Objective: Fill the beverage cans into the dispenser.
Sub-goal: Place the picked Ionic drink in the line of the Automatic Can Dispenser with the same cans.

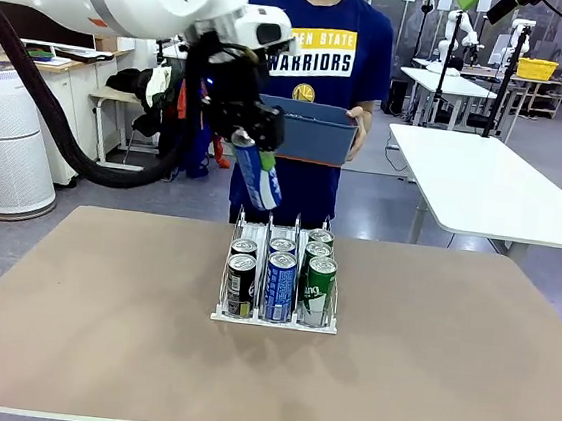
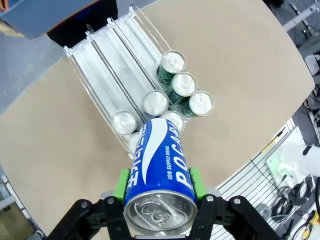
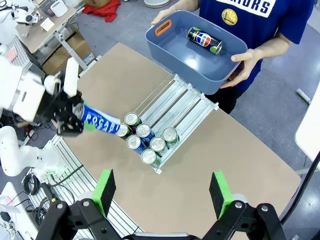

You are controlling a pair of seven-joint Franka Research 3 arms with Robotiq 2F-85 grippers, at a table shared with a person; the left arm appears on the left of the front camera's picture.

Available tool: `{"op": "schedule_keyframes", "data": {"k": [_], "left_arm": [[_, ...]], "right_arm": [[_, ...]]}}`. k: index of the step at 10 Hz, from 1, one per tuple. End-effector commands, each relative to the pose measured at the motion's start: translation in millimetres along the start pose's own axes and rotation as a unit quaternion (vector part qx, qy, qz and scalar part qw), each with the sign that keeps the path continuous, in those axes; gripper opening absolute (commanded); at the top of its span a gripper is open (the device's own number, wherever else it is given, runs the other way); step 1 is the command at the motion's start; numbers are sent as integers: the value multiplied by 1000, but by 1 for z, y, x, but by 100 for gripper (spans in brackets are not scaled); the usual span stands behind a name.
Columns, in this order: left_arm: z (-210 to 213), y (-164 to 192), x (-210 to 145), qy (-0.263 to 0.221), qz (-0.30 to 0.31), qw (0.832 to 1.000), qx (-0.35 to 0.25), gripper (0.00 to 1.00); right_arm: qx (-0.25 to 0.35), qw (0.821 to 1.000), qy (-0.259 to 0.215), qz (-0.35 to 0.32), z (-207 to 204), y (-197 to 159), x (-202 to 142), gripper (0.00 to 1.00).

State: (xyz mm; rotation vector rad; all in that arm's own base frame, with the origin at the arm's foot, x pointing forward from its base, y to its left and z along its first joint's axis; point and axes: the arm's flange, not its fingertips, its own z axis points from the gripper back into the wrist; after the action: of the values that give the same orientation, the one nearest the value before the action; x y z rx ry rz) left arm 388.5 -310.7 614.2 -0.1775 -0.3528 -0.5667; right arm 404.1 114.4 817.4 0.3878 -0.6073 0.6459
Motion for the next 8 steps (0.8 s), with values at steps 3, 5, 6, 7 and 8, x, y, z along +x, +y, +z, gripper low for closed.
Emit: {"op": "schedule_keyframes", "data": {"k": [3, 5, 6, 7, 8], "left_arm": [[-39, -56, -30, -7, 13, 1000, 20, 57], [-69, -73, -33, 7, -16, 1000, 4, 57], [-81, -73, -35, 18, -24, 999, -11, 57], [-93, -70, -38, 35, -39, 998, -22, 57], [-105, -68, -42, 44, -55, 997, -27, 57]], "right_arm": [[0, 1000, 0, 0, 1, 0, -1, 100], [0, 1000, 0, 0, 1, 0, -1, 100], [0, 1000, 0, 0, 1, 0, -1, 100], [0, 1000, 0, 0, 1, 0, -1, 100], [0, 1000, 0, 0, 1, 0, -1, 100]]}}
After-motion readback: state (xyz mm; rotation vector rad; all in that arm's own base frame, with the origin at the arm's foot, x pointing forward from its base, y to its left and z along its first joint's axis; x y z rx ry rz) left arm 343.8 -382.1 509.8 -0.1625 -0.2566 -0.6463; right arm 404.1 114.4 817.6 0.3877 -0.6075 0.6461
